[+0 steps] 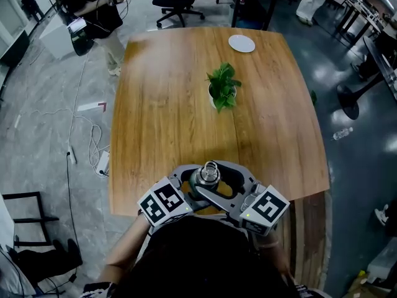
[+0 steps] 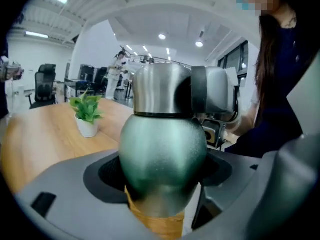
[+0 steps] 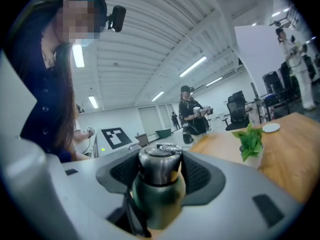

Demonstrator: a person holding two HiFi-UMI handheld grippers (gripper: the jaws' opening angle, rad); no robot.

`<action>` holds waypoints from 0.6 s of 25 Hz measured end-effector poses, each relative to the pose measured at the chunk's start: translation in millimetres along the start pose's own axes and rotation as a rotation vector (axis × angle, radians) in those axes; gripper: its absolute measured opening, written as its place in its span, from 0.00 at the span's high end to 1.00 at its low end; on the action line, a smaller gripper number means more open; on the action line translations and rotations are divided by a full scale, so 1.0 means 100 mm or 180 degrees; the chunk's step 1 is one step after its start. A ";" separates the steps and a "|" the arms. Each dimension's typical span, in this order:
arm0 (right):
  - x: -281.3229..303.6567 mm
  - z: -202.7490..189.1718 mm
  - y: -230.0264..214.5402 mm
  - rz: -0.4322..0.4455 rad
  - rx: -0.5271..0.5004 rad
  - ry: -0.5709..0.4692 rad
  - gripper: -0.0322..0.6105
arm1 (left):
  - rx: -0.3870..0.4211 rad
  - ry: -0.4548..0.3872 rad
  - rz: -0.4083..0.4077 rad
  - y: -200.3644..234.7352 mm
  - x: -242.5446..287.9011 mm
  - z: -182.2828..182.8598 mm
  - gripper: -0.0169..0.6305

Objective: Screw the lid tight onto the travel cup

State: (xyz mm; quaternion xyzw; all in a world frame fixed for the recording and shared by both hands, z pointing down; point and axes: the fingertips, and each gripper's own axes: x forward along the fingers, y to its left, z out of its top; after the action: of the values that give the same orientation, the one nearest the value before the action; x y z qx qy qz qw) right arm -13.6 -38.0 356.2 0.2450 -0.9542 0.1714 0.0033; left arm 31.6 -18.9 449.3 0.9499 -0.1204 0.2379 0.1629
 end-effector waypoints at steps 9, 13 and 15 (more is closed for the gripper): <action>-0.17 0.03 -0.33 -0.0577 -0.0110 -0.0072 0.53 | -0.0417 -0.0450 0.1048 0.62 -0.38 0.02 0.39; -0.35 -0.05 -0.66 -0.1232 -0.0172 0.0056 0.83 | -0.0424 -0.0699 0.1379 0.68 -0.61 0.13 0.39; -0.42 -0.12 -0.75 -0.1431 -0.0170 0.0114 0.87 | -0.0399 -0.0834 0.1478 0.66 -0.69 0.20 0.39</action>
State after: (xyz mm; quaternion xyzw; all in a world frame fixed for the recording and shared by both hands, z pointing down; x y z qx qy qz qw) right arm 57.5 -75.7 388.0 0.4482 -0.8796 0.1453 0.0649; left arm -39.8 -76.8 415.4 0.9076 -0.3695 0.1360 0.1455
